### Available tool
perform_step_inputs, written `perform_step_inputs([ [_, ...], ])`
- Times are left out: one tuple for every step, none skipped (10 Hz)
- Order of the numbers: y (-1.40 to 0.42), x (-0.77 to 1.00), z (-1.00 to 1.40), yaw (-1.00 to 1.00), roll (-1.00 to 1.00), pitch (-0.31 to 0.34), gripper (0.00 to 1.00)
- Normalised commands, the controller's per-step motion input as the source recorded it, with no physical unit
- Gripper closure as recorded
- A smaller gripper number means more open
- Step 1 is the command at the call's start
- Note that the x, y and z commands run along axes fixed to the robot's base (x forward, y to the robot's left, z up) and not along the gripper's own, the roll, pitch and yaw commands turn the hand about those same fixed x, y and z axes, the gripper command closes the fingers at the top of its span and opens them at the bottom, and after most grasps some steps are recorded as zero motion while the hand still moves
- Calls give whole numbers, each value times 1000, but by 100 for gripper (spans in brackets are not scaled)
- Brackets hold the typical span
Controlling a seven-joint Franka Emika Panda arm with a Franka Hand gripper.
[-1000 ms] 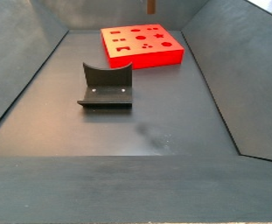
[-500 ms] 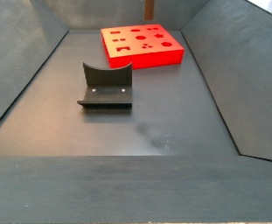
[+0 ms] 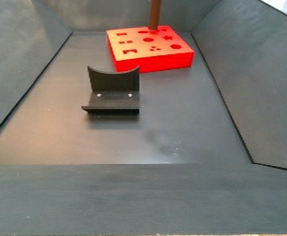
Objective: Pick up the oval object. Move up. Place the oval object on the fixture. Regrasp the oval object. Move to above the board. Insert the oval object.
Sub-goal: Insert the oval object.
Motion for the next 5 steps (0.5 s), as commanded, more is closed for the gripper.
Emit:
perform_step_inputs([
  [0, 651, 83, -360, 1, 86, 100],
  [49, 577, 174, -449, 0, 77, 100],
  [54, 609, 151, -371, 0, 117, 100],
  [0, 180, 69, 0, 0, 117, 100],
  [0, 29, -74, 0, 0, 0, 100],
])
